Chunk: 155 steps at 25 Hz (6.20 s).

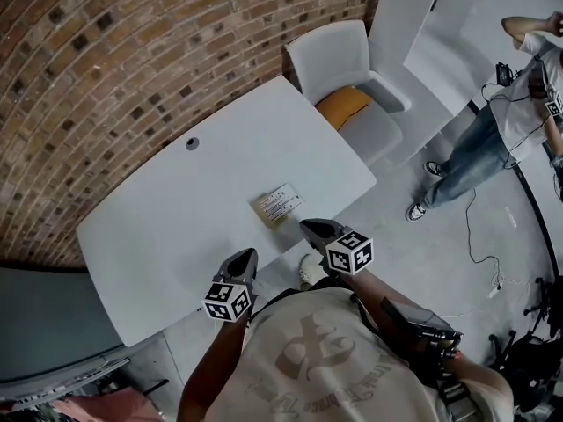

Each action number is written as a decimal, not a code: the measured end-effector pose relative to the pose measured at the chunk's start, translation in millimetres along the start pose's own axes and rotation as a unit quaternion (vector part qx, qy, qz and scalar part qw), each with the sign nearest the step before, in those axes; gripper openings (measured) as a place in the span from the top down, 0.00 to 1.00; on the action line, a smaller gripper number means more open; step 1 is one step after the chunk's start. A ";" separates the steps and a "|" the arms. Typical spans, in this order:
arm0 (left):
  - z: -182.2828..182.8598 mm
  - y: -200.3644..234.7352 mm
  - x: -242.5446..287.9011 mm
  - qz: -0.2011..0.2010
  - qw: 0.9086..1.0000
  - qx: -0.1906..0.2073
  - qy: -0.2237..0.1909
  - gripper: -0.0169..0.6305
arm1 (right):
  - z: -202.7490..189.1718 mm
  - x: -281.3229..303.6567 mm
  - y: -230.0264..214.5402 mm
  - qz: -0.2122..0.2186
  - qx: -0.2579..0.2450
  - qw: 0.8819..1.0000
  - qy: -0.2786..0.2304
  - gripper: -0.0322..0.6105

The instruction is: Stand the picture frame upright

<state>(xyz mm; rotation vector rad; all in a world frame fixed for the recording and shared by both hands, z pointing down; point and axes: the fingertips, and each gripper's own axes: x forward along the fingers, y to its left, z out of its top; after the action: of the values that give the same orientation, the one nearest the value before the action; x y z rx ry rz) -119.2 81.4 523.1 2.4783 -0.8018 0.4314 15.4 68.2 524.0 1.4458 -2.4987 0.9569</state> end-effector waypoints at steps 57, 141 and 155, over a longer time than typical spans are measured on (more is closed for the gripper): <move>-24.3 89.8 198.8 -0.174 0.863 0.126 0.457 0.52 | -86.5 101.7 -61.2 -0.125 0.473 0.871 0.051 0.58; -0.9 119.7 94.4 0.072 0.979 -0.147 0.125 0.82 | -18.8 161.2 -31.5 0.121 -0.108 0.943 0.289 0.77; 42.1 202.0 104.3 0.076 0.982 -0.145 0.093 0.82 | 31.0 245.7 -29.7 0.119 -0.157 0.943 0.269 0.77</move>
<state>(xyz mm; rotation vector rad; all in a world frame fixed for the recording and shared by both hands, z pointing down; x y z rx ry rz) -156.2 -131.3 605.9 2.0830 -0.9080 0.5498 -87.5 -143.3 606.8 0.6822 -2.2934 0.7960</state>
